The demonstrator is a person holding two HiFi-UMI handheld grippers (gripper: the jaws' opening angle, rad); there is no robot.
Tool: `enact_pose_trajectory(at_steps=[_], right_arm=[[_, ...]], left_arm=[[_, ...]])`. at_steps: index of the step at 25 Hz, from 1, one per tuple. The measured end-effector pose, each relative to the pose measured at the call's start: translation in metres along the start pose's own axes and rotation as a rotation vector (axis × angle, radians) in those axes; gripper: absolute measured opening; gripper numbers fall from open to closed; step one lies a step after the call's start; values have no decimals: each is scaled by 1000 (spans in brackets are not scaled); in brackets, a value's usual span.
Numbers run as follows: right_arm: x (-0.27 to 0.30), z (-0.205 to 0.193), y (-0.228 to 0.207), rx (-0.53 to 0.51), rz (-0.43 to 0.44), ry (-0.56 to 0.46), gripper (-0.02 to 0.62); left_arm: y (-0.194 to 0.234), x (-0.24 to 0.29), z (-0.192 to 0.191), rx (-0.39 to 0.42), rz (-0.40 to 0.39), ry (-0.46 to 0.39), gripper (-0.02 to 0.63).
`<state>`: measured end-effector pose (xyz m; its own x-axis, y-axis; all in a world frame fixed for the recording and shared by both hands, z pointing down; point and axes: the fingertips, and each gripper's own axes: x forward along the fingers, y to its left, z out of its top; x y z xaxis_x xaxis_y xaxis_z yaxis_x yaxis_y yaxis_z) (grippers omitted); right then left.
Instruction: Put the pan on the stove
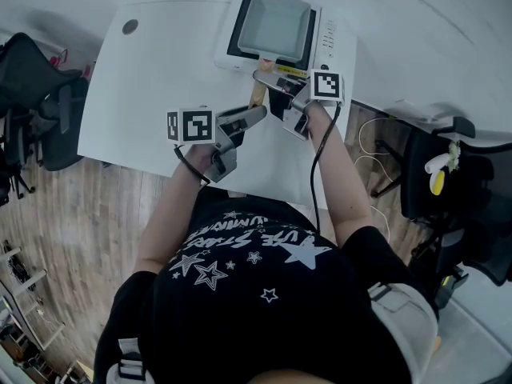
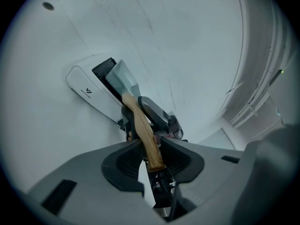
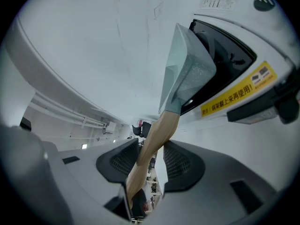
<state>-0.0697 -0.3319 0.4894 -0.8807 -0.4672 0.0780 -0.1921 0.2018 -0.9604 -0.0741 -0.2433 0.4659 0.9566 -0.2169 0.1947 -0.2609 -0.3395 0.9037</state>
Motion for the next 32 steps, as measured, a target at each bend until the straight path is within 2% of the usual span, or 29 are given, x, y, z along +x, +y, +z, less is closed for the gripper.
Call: enact_pose_trajectory(at_steps=[5,9,22,32], right_arm=[[3,-2,2,23,17,-10,163],[3,-2,-2,8,-8,-2,163],[4,-1,-8,-12,14,-20,166],[4,0,-8,-6,12,-49,169]], left_arm=[[2,-1,0,-4,-6,5,124],[6,-1,-2,-6,1,8,121],[15,2,-4,-11,9,2,118],[12,4,-5,15,-6,27,118]])
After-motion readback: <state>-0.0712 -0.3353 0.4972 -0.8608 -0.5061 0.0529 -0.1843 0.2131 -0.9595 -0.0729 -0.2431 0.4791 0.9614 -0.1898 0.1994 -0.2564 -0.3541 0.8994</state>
